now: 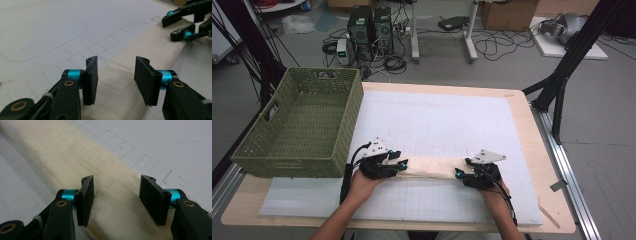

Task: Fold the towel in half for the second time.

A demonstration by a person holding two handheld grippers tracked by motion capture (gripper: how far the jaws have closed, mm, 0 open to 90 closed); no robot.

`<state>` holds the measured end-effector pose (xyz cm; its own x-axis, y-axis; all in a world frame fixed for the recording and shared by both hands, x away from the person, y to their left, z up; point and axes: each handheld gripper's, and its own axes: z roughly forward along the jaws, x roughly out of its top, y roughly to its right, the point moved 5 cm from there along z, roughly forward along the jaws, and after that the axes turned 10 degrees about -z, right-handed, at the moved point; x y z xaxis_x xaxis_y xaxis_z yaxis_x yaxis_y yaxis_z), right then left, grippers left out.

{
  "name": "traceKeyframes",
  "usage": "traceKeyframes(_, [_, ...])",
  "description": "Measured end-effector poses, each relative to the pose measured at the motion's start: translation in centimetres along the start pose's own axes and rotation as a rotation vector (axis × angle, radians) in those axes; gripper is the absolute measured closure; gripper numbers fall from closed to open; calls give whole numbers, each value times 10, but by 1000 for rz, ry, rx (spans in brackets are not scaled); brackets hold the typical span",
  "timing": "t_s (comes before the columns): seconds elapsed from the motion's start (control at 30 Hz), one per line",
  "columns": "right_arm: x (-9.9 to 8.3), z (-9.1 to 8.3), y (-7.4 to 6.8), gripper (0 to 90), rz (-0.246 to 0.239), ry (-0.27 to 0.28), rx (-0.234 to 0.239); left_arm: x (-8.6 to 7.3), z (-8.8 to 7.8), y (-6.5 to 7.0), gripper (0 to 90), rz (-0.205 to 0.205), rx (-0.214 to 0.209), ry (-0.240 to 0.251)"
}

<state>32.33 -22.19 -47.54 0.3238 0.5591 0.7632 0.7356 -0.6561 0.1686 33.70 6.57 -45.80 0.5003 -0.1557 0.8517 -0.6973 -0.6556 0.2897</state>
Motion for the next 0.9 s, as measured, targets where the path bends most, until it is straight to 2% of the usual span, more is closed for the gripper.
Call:
traceKeyframes(0.03, [0,-1,0,452,2,6,5,0,1,2,545,11,-10,-9])
traceKeyframes(0.1, [-1,-5,1,466,38,26,24,-4,4,4,579,30,-6,-44])
traceKeyframes(0.2, [-4,-10,5,491,21,17,12,-9,6,4,628,41,3,-78])
traceKeyframes(0.37, [-15,-22,13,545,26,-3,-10,-18,8,-1,690,89,57,-149])
traceKeyframes(0.47, [-25,-28,18,555,23,-26,-17,-19,7,-2,695,97,70,-161])
traceKeyframes(0.6, [-35,-33,22,547,38,-19,-15,-19,6,-3,689,101,86,-165])
traceKeyframes(0.7, [-37,-33,23,545,39,-14,-8,-20,4,-6,681,94,97,-166])
traceKeyframes(0.77, [-38,-33,24,544,61,-10,10,-20,3,-7,680,102,109,-163])
traceKeyframes(0.9, [-38,-35,24,536,38,-15,8,-20,2,-8,675,103,109,-160])
